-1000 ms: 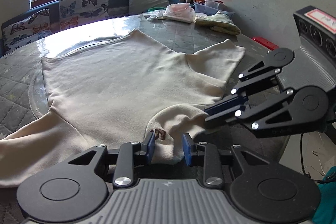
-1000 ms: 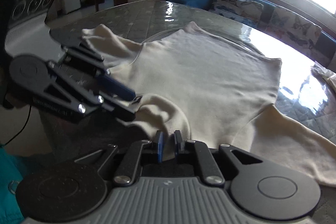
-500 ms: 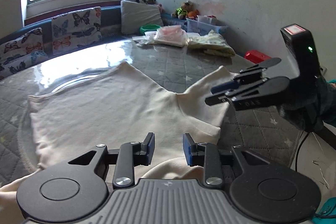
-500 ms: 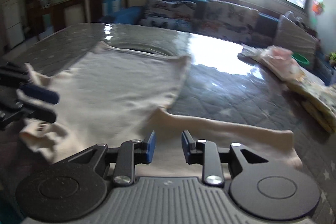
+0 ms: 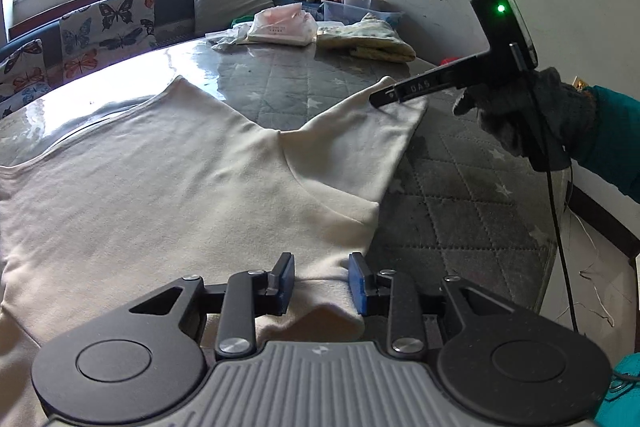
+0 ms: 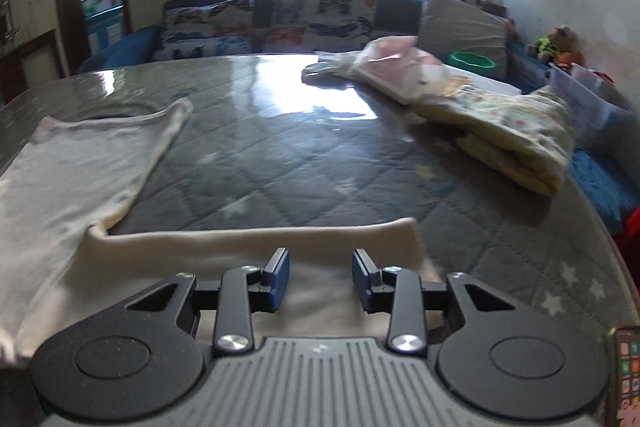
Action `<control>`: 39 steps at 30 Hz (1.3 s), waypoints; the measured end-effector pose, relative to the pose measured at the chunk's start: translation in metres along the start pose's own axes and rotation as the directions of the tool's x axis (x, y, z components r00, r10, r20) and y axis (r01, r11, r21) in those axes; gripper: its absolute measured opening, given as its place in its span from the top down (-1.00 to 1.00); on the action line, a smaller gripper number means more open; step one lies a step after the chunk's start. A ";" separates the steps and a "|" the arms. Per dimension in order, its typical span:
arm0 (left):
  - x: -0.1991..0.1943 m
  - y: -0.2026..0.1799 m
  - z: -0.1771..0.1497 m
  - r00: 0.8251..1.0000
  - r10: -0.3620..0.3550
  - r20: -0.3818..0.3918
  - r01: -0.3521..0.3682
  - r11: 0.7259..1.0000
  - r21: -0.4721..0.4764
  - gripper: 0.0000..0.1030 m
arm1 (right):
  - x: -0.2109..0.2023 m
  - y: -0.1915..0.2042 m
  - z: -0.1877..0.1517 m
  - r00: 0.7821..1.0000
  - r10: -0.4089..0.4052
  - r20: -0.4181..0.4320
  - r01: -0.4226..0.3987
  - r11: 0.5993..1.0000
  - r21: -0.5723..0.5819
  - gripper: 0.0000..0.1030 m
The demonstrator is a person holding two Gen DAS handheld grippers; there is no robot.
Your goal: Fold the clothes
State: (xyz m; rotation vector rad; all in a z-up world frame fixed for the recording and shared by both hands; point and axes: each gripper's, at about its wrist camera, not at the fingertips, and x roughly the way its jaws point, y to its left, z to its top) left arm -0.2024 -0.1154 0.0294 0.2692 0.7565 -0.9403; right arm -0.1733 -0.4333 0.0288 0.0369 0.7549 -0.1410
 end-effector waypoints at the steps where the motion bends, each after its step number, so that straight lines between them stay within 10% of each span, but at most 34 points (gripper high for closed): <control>1: 0.000 0.000 0.000 1.000 0.000 0.000 0.000 1.000 0.002 0.37 | 0.002 -0.006 0.001 1.000 -0.013 -0.001 0.013 1.000 0.015 0.33; 7: 0.000 0.000 0.000 1.000 0.000 -0.004 0.000 1.000 0.006 0.35 | 0.012 -0.028 0.006 0.993 -0.115 -0.010 0.115 0.991 0.070 0.33; 31: 0.029 -0.042 0.024 0.998 -0.065 0.002 0.065 0.992 0.109 0.22 | -0.007 -0.045 -0.015 0.995 -0.100 -0.028 0.104 0.977 0.189 0.16; 35: 0.034 -0.042 0.024 0.998 -0.068 -0.005 0.068 0.992 0.109 0.21 | -0.009 -0.044 -0.017 0.996 -0.083 -0.019 0.085 0.976 0.201 0.74; 39: 0.034 -0.042 0.022 0.998 -0.067 -0.006 0.068 0.992 0.109 0.20 | -0.015 -0.040 -0.014 0.991 -0.132 0.013 0.128 0.977 0.169 0.91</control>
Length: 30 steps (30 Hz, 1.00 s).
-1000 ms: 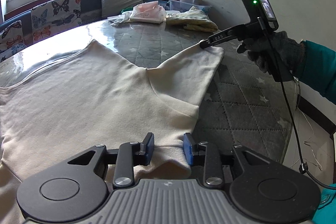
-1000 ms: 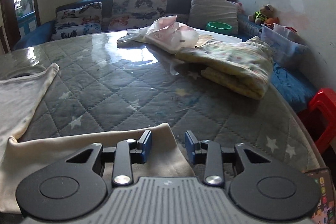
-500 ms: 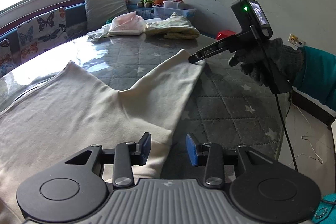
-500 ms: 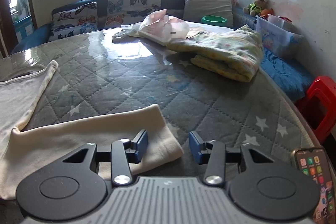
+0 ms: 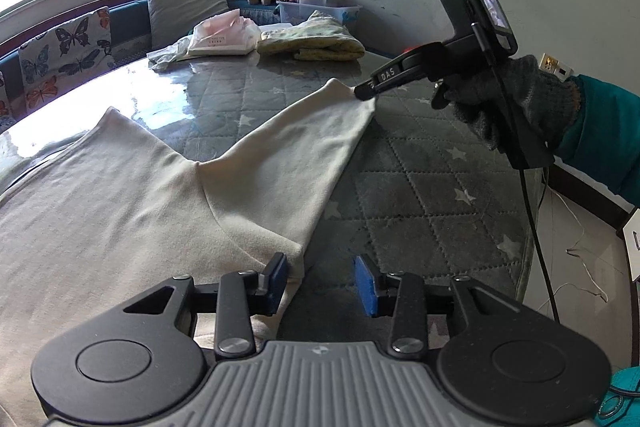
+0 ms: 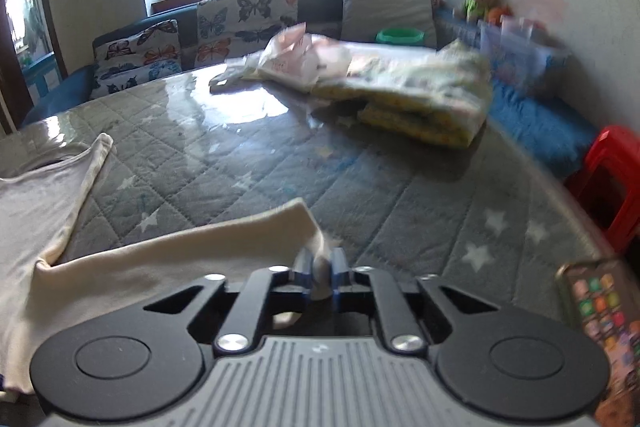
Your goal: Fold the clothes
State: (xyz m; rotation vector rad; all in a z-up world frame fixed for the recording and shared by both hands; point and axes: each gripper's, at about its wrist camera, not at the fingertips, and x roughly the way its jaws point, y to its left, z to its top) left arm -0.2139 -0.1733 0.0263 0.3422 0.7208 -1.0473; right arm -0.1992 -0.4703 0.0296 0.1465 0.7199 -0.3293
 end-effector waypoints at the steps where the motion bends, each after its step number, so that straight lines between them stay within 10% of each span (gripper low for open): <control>1: 0.000 0.000 -0.001 1.000 0.000 0.000 0.000 1.000 0.001 0.19 | -0.003 0.001 0.001 1.000 -0.017 0.017 0.017 1.000 -0.013 0.91; 13: -0.008 0.002 -0.005 1.000 0.000 0.015 0.000 1.000 -0.007 0.09 | -0.007 0.003 -0.001 0.995 -0.093 0.020 0.094 0.994 -0.060 0.64; 21: -0.062 0.025 -0.015 0.987 0.109 0.114 -0.095 0.988 -0.121 0.08 | -0.044 0.055 0.005 0.995 0.081 0.059 -0.068 0.979 -0.191 0.24; 26: -0.117 0.065 -0.038 0.944 0.298 0.143 -0.257 0.934 -0.250 0.03 | -0.060 0.104 -0.001 0.972 0.232 0.032 -0.214 0.937 -0.276 0.23; 30: -0.161 0.109 -0.067 0.867 0.491 0.088 -0.427 0.821 -0.378 0.03 | -0.072 0.149 -0.010 0.938 0.346 -0.006 -0.325 0.875 -0.359 0.18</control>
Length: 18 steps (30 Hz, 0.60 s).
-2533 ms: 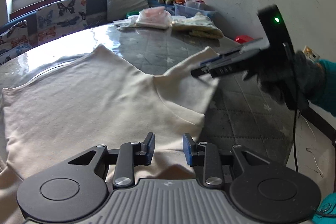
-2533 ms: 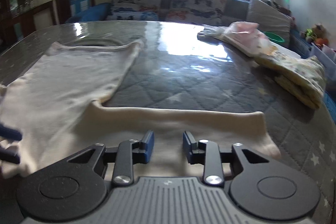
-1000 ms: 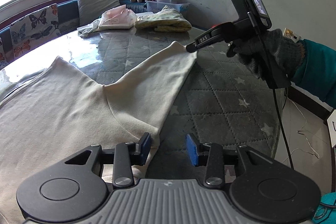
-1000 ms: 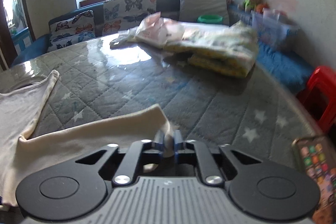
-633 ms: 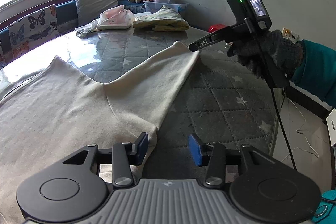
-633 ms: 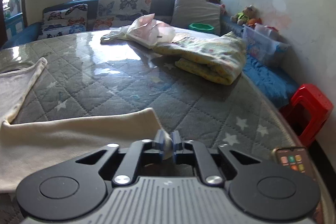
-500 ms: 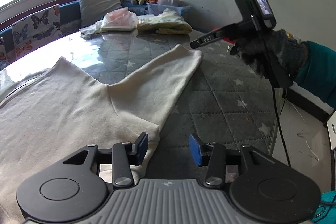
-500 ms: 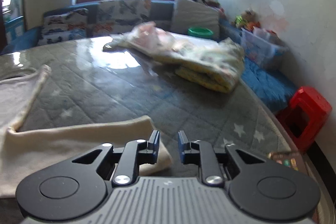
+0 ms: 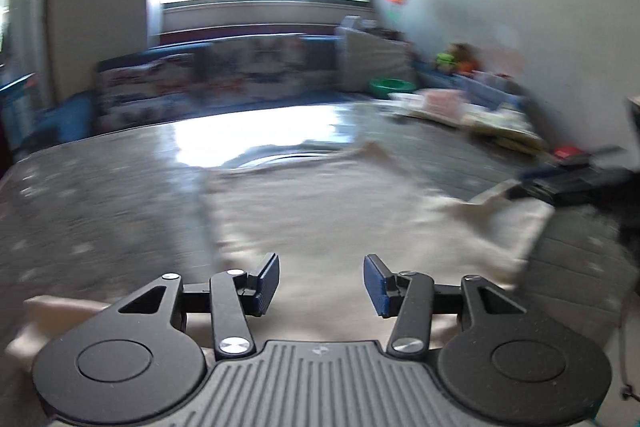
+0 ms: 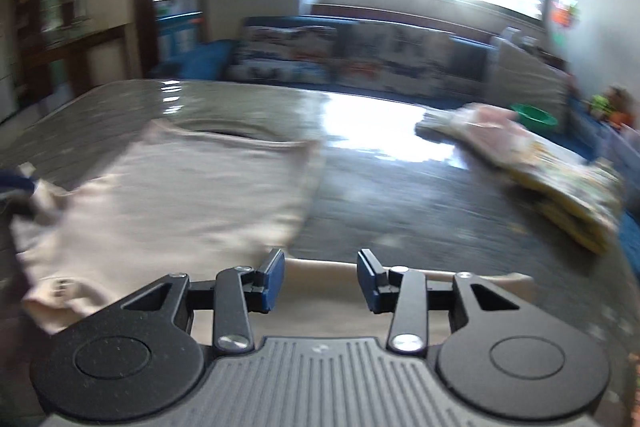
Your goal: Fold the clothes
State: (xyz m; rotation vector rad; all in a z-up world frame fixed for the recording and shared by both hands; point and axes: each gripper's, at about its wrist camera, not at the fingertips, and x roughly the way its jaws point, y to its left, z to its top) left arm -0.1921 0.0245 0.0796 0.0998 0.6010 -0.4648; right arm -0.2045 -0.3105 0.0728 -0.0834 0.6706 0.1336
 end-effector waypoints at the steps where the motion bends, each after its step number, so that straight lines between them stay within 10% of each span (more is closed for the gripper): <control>1: -0.004 0.018 -0.002 0.998 0.063 0.000 -0.063 0.998 -0.027 0.03 | 0.001 0.012 0.001 1.000 0.028 -0.002 -0.028 0.999 -0.026 0.14; 9: -0.019 0.142 -0.030 0.875 0.471 -0.113 -0.485 0.854 -0.187 0.06 | 0.019 0.077 0.003 0.983 0.179 -0.047 -0.184 0.972 -0.146 0.06; 18: -0.016 0.156 -0.048 0.895 0.424 -0.138 -0.445 0.876 -0.189 0.37 | 0.043 0.096 -0.006 0.972 0.197 -0.125 -0.216 0.962 -0.167 0.06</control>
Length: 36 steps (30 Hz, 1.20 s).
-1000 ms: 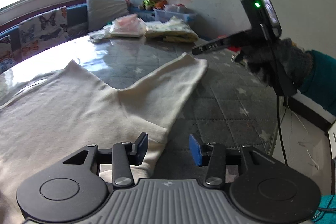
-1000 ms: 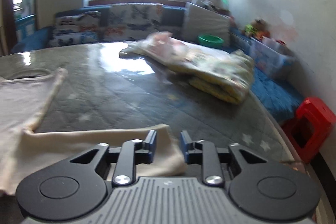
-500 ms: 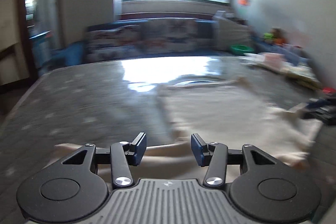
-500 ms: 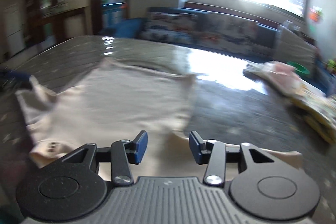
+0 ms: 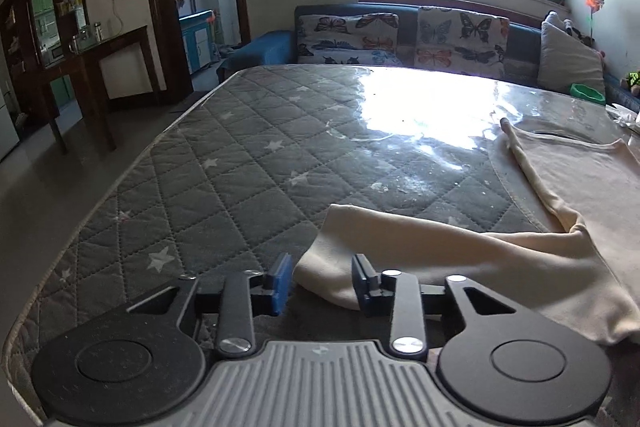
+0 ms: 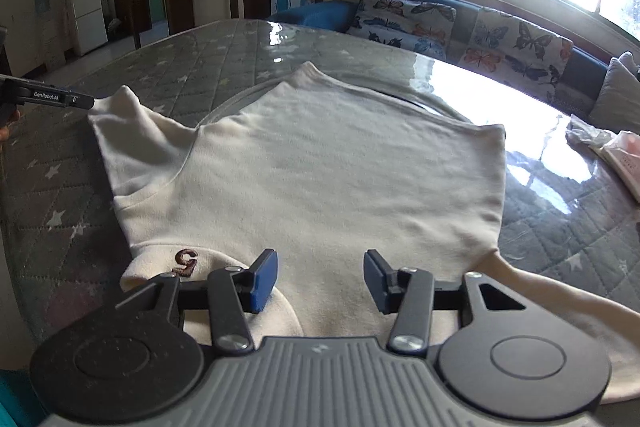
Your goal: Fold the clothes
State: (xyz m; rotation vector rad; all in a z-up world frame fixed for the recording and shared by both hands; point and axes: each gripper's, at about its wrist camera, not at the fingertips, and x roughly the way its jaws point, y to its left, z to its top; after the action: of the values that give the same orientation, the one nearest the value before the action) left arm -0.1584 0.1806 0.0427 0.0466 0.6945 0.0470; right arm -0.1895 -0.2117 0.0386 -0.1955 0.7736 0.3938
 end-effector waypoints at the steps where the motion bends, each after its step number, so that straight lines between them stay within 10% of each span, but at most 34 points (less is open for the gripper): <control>1: 0.001 -0.001 0.001 1.000 0.001 0.005 -0.001 1.000 0.002 0.39 | 0.001 0.001 0.000 1.000 0.000 -0.004 0.000 1.000 -0.001 0.06; 22: -0.020 0.017 -0.003 0.998 -0.022 0.063 0.023 1.000 -0.014 0.97 | 0.007 0.000 0.000 1.000 -0.003 -0.013 0.003 1.000 0.008 0.01; 36: 0.018 0.010 0.004 0.997 -0.072 -0.029 0.071 0.997 -0.028 0.34 | 0.007 0.002 0.000 1.000 -0.008 -0.016 0.008 1.000 0.002 -0.01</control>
State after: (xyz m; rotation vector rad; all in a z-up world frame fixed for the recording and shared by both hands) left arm -0.1422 0.1918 0.0354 -0.0043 0.7254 -0.0114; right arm -0.1862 -0.2081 0.0336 -0.1996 0.7890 0.3841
